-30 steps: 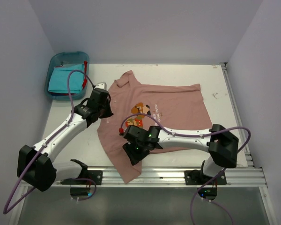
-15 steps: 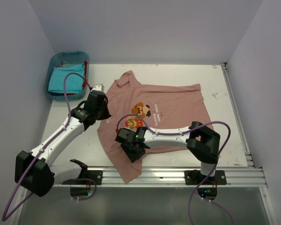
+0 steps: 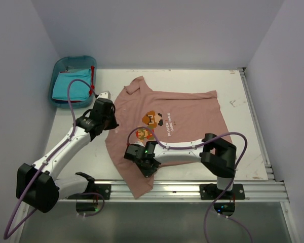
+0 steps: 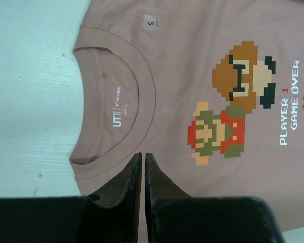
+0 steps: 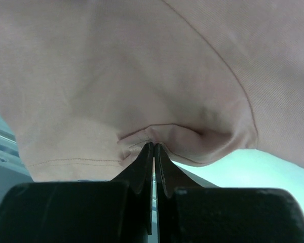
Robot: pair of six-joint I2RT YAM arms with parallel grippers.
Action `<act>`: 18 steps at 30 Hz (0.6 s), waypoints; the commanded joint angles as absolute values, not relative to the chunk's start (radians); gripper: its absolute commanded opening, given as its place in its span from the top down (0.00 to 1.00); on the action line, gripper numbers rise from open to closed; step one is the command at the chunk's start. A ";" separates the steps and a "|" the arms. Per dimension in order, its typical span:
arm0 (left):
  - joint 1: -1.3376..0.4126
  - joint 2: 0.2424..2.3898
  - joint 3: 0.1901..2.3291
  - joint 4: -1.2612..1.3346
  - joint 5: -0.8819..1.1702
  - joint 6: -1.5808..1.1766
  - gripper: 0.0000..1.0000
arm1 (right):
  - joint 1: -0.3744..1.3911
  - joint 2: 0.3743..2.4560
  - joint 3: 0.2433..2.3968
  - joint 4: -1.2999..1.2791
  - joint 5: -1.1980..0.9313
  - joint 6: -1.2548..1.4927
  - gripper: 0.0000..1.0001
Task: Fold and stack the t-shirts
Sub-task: Flatten out the tshirt
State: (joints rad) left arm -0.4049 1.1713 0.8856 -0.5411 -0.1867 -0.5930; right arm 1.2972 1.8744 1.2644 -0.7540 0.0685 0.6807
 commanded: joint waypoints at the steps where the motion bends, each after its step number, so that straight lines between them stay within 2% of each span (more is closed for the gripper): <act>1: -0.396 1.161 0.881 -0.518 -0.190 -0.600 0.91 | 1.305 1.810 1.293 -0.818 0.130 0.710 1.00; 8: -0.394 1.167 0.876 -0.518 -0.170 -0.591 0.92 | 1.312 1.712 1.240 -0.946 0.179 0.747 1.00; 18: -0.394 1.198 0.890 -0.538 -0.118 -0.569 0.96 | 1.318 1.591 1.114 -1.080 0.135 0.824 1.00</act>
State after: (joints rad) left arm -0.4038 1.1873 0.8852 -0.5423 -0.1547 -0.5888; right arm 1.3090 1.6474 1.1351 -0.9867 0.1410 0.7746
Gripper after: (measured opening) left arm 0.053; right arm 0.011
